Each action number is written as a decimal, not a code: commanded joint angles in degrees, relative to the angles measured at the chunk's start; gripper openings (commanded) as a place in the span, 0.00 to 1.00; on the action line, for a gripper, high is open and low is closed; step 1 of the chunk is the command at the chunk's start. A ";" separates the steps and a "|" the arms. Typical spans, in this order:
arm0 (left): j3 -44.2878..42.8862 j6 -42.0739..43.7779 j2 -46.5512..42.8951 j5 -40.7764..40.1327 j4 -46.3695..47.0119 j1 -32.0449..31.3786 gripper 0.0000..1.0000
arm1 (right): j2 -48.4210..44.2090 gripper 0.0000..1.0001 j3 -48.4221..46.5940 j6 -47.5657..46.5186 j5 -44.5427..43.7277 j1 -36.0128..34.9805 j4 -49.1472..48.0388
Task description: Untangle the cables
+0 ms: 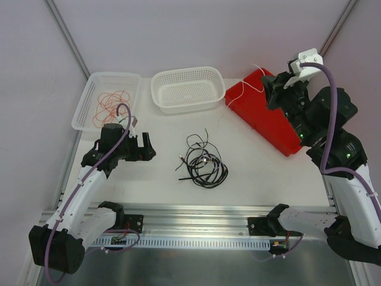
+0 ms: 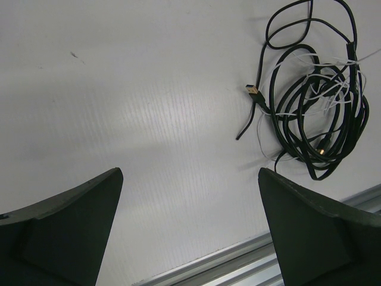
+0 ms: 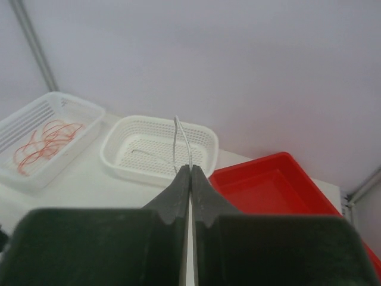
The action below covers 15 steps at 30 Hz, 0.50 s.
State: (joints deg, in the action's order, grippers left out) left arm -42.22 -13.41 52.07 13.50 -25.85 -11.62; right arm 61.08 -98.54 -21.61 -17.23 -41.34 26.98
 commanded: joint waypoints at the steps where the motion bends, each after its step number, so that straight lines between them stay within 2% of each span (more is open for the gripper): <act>1: 0.29 1.11 -0.13 1.71 1.24 0.02 0.99 | 0.36 0.01 -0.69 -2.04 -6.58 3.71 -6.06; 6: 0.29 1.19 -0.13 1.80 1.24 0.02 0.99 | 2.37 0.01 -2.00 -3.09 -9.82 8.72 -9.05; 7: 0.29 1.11 -0.04 1.88 1.24 0.02 0.99 | 2.99 0.01 -2.35 -2.66 -10.01 11.52 -9.23; 15: 0.12 1.10 0.40 2.24 1.32 0.02 0.99 | 7.12 0.01 -7.45 4.20 -2.30 27.44 -9.23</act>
State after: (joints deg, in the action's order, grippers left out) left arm -42.22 -13.41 52.23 13.58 -25.82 -11.62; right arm 67.94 -102.08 -20.51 -22.48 -17.47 21.32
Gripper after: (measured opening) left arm 0.992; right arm 0.016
